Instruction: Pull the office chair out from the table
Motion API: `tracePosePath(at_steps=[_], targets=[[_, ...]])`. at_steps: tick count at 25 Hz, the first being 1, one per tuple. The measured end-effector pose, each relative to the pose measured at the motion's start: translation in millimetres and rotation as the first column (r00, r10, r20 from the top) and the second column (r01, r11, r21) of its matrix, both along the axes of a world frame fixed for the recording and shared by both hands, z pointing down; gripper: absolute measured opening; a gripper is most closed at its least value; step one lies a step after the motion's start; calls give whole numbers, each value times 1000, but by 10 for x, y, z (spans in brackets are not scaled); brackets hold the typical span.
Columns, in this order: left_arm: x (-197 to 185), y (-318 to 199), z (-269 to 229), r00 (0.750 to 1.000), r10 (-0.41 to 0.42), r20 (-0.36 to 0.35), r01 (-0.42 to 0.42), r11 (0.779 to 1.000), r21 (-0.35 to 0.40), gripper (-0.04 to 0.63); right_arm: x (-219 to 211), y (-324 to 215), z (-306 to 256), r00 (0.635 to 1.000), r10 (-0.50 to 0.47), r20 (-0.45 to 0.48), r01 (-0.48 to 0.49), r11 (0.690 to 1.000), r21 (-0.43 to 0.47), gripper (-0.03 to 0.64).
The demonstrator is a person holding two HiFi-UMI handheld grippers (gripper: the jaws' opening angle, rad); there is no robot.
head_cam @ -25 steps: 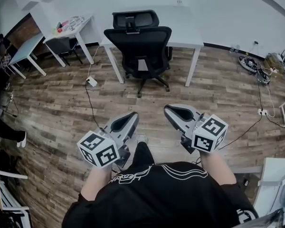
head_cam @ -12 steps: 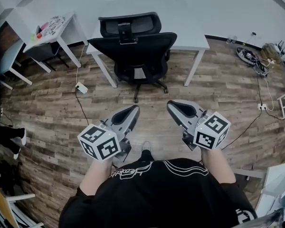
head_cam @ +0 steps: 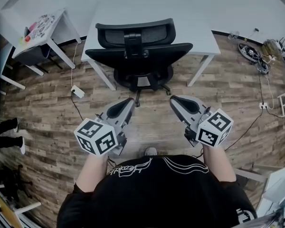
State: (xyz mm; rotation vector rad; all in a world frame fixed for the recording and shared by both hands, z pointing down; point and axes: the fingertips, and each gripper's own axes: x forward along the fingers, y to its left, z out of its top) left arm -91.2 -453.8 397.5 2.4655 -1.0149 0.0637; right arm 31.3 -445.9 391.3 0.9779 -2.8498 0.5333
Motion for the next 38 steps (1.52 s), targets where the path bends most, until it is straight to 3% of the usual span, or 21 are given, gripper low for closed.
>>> tracePosePath(at_steps=[14, 18, 22, 26, 31, 38], targets=[[-783, -707, 191, 988, -50, 149, 35, 994, 103, 9, 436, -674, 163, 966, 93, -242, -77, 994, 76, 41], [-1085, -996, 137, 961, -149, 234, 111, 979, 169, 33, 607, -963, 148, 950, 125, -287, -99, 990, 102, 43], [-1307, -1354, 84, 928, -227, 296, 159, 959, 236, 133, 734, -1290, 160, 926, 128, -355, -92, 989, 116, 46], [-1456, -1633, 208, 860, -262, 439, 145, 948, 282, 183, 780, -1557, 206, 896, 98, -432, -45, 990, 132, 170], [-1539, -1922, 452, 696, -256, 671, 49, 949, 312, 233, 924, -1880, 212, 808, 142, -571, -12, 974, 226, 230], [-1692, -2230, 670, 507, -249, 825, -67, 943, 325, 249, 965, -2203, 399, 641, 166, -750, 104, 948, 299, 256]])
